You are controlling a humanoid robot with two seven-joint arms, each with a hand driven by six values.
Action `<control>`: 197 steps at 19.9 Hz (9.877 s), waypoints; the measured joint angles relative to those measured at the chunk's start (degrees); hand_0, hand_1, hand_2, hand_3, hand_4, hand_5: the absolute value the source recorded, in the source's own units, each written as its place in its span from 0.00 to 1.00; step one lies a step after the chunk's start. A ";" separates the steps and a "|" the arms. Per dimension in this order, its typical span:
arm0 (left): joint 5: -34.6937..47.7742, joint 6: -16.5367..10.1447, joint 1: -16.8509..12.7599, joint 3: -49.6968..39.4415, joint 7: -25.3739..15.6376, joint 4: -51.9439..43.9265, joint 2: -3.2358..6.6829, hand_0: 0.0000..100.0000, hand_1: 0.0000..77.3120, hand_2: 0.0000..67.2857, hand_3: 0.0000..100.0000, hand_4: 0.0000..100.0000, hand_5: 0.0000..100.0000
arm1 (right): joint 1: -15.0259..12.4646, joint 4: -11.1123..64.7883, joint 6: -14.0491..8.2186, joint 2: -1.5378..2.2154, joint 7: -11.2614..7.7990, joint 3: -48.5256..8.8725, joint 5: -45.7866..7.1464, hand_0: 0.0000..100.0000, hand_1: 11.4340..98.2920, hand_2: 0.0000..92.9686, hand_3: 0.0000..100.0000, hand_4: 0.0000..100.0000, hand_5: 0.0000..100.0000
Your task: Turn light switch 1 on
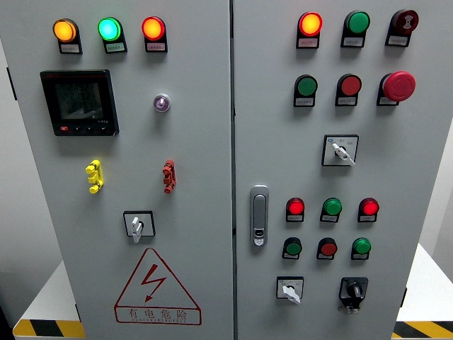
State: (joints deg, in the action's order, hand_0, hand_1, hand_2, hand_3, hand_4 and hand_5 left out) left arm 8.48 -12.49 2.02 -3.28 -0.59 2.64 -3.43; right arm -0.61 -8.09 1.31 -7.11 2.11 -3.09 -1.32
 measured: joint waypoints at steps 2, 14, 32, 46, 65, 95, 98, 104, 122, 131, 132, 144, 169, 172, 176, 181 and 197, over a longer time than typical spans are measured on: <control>0.19 0.08 0.00 -0.08 -0.02 -0.07 0.07 0.00 0.00 0.00 0.00 0.00 0.00 | 0.00 0.00 0.00 0.00 0.00 0.00 0.00 0.00 0.10 0.00 0.20 0.19 0.10; 0.66 0.08 0.00 -0.50 0.42 -0.34 0.02 0.00 0.00 0.00 0.00 0.00 0.00 | 0.00 0.00 -0.03 0.00 0.00 -0.01 0.00 0.00 0.10 0.00 0.20 0.19 0.11; 37.89 -0.04 0.00 -40.60 0.74 -0.36 0.05 0.00 0.03 0.00 0.00 0.00 0.00 | 0.00 0.00 -0.02 0.01 0.00 0.01 0.00 0.00 0.09 0.00 0.20 0.19 0.11; 87.48 0.01 -0.01 -92.23 -4.58 10.19 -0.66 0.00 0.14 0.00 0.00 0.00 0.00 | 0.01 0.00 -0.02 0.00 0.00 -0.03 0.00 0.00 0.10 0.00 0.20 0.19 0.10; 80.98 4.15 -0.08 -95.39 -7.31 54.62 -1.05 0.00 0.43 0.43 0.58 0.72 0.51 | 0.00 0.00 -0.02 -0.01 0.00 0.00 0.00 0.00 0.10 0.00 0.20 0.19 0.11; 81.31 3.52 5.87 -93.96 11.13 88.00 -2.02 0.00 0.58 0.56 0.85 1.00 0.94 | 0.00 0.00 -0.01 0.01 0.00 -0.03 0.00 0.00 0.09 0.00 0.20 0.19 0.10; 81.30 3.93 7.75 -93.07 13.65 89.02 -2.41 0.00 0.58 0.58 0.85 1.00 0.94 | 0.00 0.00 -0.01 0.01 0.00 -0.02 0.00 0.00 0.09 0.00 0.20 0.19 0.10; 81.08 8.21 12.01 -90.35 17.99 89.45 -2.80 0.00 0.57 0.59 0.85 1.00 0.95 | -0.01 0.00 -0.01 0.01 0.00 -0.02 0.00 0.00 0.10 0.00 0.20 0.19 0.11; 80.90 19.92 20.35 -87.95 33.27 94.31 -3.32 0.00 0.63 0.61 0.87 1.00 0.98 | 0.00 0.00 0.00 0.03 0.00 -0.04 0.00 0.00 0.10 0.00 0.20 0.19 0.10; 81.06 20.86 21.58 -87.77 33.29 94.18 -3.25 0.00 0.79 0.62 0.86 1.00 0.97 | 0.00 0.00 -0.02 0.03 0.00 -0.01 0.00 0.00 0.09 0.00 0.20 0.19 0.10; 81.07 21.15 21.86 -87.73 33.29 94.20 -3.25 0.00 0.79 0.62 0.86 1.00 0.97 | -0.01 0.00 -0.02 0.02 0.00 -0.01 0.00 0.00 0.10 0.00 0.20 0.19 0.10; 81.51 23.71 24.78 -87.25 34.96 93.87 -3.21 0.00 0.74 0.63 0.87 1.00 0.95 | 0.00 0.00 -0.03 0.03 0.00 -0.02 0.00 0.00 0.09 0.00 0.20 0.19 0.10; 82.38 23.92 27.49 -86.71 41.54 93.78 -2.70 0.00 0.69 0.69 0.89 1.00 0.95 | 0.00 0.00 -0.03 0.01 0.00 0.01 0.00 0.00 0.09 0.00 0.20 0.19 0.10; 82.41 23.92 27.65 -86.71 41.74 93.78 -2.59 0.00 0.67 0.70 0.89 1.00 0.94 | 0.00 0.00 -0.02 0.01 0.00 0.01 0.00 0.00 0.09 0.00 0.20 0.19 0.10; 82.47 23.92 27.74 -86.72 41.78 93.78 -2.54 0.00 0.65 0.70 0.89 1.00 0.94 | 0.00 0.00 0.01 0.03 0.00 0.01 0.00 0.00 0.09 0.00 0.20 0.19 0.10; 82.49 23.92 28.07 -86.72 42.18 93.70 -2.05 0.00 0.64 0.70 0.89 1.00 0.93 | 0.00 0.00 -0.04 0.01 0.00 0.00 0.00 0.00 0.10 0.00 0.20 0.19 0.10; 82.40 23.74 29.33 -86.66 43.97 93.09 -1.50 0.00 0.65 0.71 0.90 1.00 0.95 | 0.00 0.00 0.00 0.00 0.00 -0.02 0.00 0.00 0.09 0.00 0.20 0.19 0.10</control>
State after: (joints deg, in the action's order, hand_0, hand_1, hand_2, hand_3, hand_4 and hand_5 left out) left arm 90.88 11.25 31.35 -89.94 43.38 95.73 -4.93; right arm -0.62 -8.09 1.31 -7.11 2.11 -3.11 -1.32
